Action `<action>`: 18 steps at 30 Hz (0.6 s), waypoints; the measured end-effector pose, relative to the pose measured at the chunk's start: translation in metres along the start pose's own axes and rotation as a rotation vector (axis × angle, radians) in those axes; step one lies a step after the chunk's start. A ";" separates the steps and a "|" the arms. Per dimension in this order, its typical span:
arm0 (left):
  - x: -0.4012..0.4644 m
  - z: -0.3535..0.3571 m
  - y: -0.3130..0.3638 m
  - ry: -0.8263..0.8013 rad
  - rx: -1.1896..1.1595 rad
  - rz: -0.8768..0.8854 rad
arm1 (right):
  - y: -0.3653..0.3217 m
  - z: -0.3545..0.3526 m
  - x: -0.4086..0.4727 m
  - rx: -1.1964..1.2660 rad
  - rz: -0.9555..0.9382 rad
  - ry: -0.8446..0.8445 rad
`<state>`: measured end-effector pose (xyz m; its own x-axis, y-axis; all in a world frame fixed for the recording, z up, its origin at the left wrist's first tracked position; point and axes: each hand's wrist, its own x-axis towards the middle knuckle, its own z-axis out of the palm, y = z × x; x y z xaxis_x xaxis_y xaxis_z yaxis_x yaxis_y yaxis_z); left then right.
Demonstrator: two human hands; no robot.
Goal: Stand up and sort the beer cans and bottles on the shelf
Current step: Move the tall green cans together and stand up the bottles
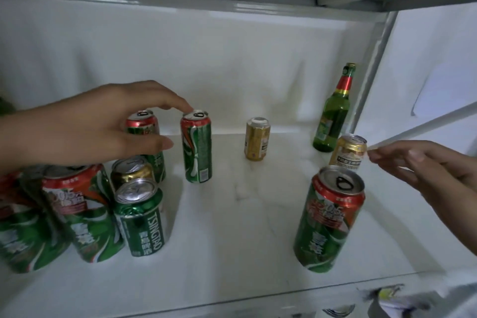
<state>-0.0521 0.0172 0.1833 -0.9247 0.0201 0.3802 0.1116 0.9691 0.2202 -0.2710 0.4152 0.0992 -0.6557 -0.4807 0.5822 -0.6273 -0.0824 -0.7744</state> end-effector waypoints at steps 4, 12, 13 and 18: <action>-0.002 0.007 0.038 0.129 -0.041 0.053 | 0.013 -0.028 -0.010 0.016 0.028 0.063; 0.019 0.061 0.129 0.219 -0.143 -0.007 | 0.028 -0.086 -0.034 0.007 0.186 0.031; 0.020 0.069 0.139 0.221 -0.172 -0.012 | 0.028 -0.091 -0.037 -0.002 0.218 0.020; 0.021 0.106 0.175 0.250 -0.313 -0.087 | 0.028 -0.110 -0.051 0.066 0.229 -0.006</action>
<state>-0.0903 0.2133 0.1342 -0.8228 -0.1564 0.5464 0.1779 0.8422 0.5090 -0.3017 0.5330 0.0748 -0.7752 -0.4985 0.3879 -0.4332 -0.0273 -0.9009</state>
